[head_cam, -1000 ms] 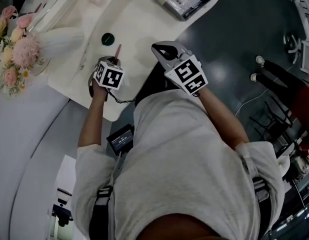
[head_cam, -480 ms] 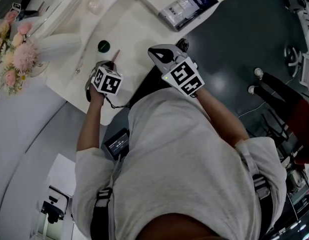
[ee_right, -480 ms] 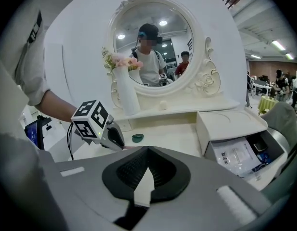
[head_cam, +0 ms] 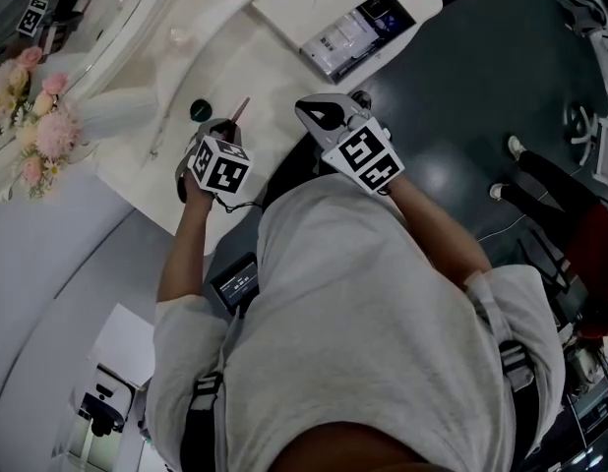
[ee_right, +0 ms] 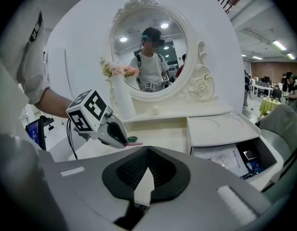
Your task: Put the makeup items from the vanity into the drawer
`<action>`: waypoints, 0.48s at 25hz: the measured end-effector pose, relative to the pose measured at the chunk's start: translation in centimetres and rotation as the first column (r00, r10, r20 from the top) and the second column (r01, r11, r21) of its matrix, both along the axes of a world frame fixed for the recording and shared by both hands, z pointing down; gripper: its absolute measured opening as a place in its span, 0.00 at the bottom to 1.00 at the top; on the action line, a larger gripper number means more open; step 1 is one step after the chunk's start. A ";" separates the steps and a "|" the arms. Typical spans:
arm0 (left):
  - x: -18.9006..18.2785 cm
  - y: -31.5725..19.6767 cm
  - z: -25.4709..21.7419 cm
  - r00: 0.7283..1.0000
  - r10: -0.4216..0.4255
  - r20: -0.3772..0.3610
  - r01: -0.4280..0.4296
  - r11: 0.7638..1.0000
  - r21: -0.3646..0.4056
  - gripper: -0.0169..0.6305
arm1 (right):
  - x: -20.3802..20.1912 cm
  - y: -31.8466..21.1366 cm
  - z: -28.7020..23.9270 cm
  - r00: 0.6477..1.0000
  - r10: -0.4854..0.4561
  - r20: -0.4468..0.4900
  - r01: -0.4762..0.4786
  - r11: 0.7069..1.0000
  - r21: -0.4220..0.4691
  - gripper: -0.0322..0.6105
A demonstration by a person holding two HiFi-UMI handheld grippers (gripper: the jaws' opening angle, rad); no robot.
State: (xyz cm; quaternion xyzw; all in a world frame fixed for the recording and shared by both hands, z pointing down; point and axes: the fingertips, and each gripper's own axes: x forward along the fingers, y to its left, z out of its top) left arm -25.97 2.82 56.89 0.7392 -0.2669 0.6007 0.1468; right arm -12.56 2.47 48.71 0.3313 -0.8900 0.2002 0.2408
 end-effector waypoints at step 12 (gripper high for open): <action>7.7 -3.1 -2.3 0.992 0.125 -0.035 -0.124 0.991 0.047 0.09 | 5.2 -1.2 -0.7 0.997 0.078 0.010 -0.079 0.997 0.022 0.05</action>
